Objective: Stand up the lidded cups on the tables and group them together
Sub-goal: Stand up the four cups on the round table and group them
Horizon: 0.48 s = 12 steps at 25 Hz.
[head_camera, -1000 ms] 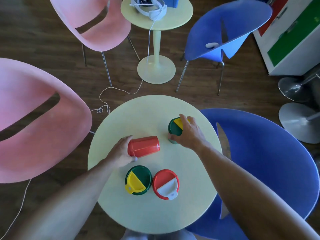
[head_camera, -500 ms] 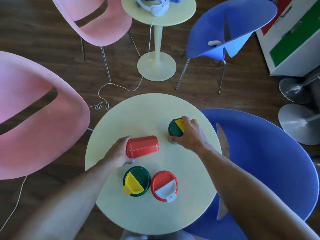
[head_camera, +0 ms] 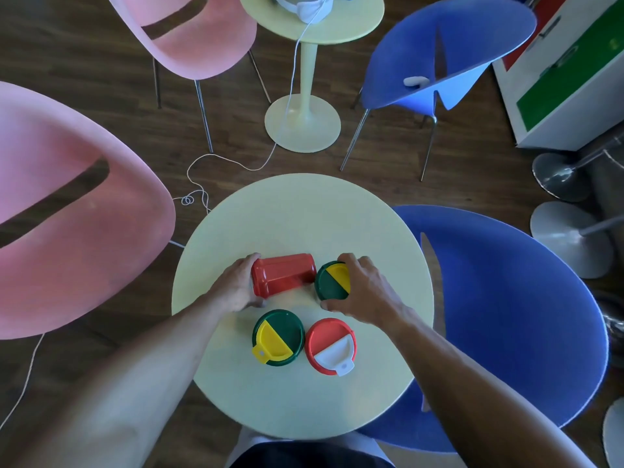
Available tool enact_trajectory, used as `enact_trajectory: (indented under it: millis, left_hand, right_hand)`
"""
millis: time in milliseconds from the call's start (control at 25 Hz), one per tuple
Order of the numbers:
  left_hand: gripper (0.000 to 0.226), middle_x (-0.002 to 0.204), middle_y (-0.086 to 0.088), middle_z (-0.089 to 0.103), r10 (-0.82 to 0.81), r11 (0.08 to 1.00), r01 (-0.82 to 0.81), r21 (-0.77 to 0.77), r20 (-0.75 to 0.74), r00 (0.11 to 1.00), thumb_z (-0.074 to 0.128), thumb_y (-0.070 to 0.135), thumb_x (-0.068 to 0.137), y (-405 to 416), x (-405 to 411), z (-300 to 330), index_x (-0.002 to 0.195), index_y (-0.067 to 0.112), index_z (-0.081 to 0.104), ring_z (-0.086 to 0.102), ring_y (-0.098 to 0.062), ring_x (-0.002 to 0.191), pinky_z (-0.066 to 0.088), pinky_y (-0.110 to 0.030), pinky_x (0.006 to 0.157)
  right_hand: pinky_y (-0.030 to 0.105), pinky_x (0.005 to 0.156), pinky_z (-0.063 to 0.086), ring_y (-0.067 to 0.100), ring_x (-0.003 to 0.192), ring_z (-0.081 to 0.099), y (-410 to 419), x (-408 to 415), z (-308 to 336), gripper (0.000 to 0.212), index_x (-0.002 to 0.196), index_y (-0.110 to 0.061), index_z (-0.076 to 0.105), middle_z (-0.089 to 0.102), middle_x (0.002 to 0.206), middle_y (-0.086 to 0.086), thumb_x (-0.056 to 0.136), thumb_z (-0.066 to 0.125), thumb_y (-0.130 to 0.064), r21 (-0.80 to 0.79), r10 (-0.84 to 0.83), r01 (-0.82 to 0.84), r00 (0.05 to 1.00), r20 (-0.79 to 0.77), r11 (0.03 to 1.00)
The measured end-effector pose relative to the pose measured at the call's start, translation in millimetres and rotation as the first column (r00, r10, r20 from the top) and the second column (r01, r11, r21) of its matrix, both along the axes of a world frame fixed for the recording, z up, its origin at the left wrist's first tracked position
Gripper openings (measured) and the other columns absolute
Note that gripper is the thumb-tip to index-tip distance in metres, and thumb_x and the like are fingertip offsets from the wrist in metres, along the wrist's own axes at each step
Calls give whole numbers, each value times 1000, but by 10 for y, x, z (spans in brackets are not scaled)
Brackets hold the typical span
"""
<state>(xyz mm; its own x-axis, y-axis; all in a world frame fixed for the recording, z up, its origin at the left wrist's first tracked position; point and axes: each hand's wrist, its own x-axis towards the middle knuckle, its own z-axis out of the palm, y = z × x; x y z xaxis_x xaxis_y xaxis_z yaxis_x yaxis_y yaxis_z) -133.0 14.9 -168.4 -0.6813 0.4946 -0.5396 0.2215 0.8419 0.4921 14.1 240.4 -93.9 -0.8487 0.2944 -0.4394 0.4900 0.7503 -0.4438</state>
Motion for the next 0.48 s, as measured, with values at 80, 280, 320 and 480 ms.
enact_trajectory:
  millis: [80, 280, 320, 480]
  left_hand:
    - [114, 142, -8, 42, 17, 1000, -16, 19, -10, 1000, 92, 32, 52, -2, 6, 19, 144, 21, 26, 42, -28, 128, 37, -39, 104]
    - [103, 123, -5, 46, 95, 991, -93, 101, -15, 995, 92, 36, 45, 40, 84, 190, 133, 25, 40, 50, -21, 110, 42, -30, 90]
    - [101, 121, -4, 43, 113, 985, -110, 132, -20, 993, 91, 36, 46, 72, 83, 279, 132, 26, 40, 51, -20, 108, 42, -28, 89]
    - [97, 121, 0, 30, 16, 991, 11, 133, -201, 979, 85, 40, 51, 300, -10, 724, 135, 31, 37, 52, -24, 102, 47, -32, 88]
  right_hand:
    - [38, 78, 52, 26, 97, 54, 6, 26, 8, 90, 134, -33, 33, 43, 120, 2, 61, 82, -52, -35, -28, 28, 1000, 4, 999]
    - [35, 88, 46, 27, 111, 51, -58, 62, 9, 93, 138, -33, 29, 44, 129, 5, 63, 81, -51, -78, -68, 67, 998, -8, 995]
    - [35, 90, 45, 28, 114, 50, -77, 73, 3, 95, 139, -33, 28, 43, 131, 5, 63, 81, -53, -88, -88, 87, 996, -16, 992]
    - [36, 97, 40, 28, 125, 44, -167, 105, -15, 96, 145, -28, 23, 39, 139, 9, 70, 75, -57, -101, -179, 171, 981, -69, 980]
